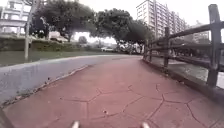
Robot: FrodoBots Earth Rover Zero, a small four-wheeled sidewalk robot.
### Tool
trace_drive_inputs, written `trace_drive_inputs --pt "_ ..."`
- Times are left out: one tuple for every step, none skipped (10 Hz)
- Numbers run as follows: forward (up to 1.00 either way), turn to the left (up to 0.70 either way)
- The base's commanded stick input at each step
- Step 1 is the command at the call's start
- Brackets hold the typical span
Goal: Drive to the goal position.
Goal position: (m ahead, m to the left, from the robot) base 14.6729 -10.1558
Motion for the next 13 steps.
trace_drive_inputs --pt "0.70 0.00" --pt "0.70 0.00" --pt "0.70 0.00" --pt "0.70 0.00" --pt "0.70 0.00" --pt "0.70 0.00" --pt "0.70 0.00" --pt "0.70 0.00" --pt "0.70 0.00" --pt "0.70 0.00" --pt "0.70 0.00" --pt "0.70 0.00" --pt "0.70 0.00"
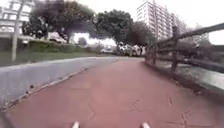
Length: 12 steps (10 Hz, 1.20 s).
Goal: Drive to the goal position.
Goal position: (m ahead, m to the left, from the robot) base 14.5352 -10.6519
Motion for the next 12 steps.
trace_drive_inputs --pt "0.70 0.00" --pt "0.70 0.00" --pt "0.70 0.00" --pt "0.70 0.00" --pt "0.70 0.00" --pt "0.70 0.00" --pt "0.70 0.00" --pt "0.70 0.00" --pt "0.70 0.00" --pt "0.70 0.00" --pt "0.70 0.00" --pt "0.70 0.00"
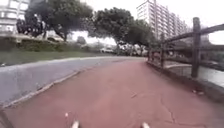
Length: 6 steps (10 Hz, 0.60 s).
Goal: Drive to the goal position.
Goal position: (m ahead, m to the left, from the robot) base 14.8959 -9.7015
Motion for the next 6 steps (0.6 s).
trace_drive_inputs --pt "0.70 0.00" --pt "0.70 0.00" --pt "0.70 0.00" --pt "0.70 0.00" --pt "0.70 0.00" --pt "0.70 0.00"
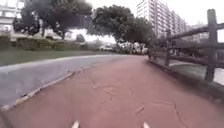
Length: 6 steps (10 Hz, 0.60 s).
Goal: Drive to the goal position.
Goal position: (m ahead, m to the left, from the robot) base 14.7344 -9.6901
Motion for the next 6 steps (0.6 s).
trace_drive_inputs --pt "0.70 -0.05" --pt "0.70 -0.27" --pt "0.70 -0.27" --pt "0.70 -0.27" --pt "0.70 -0.27" --pt "0.70 -0.02"
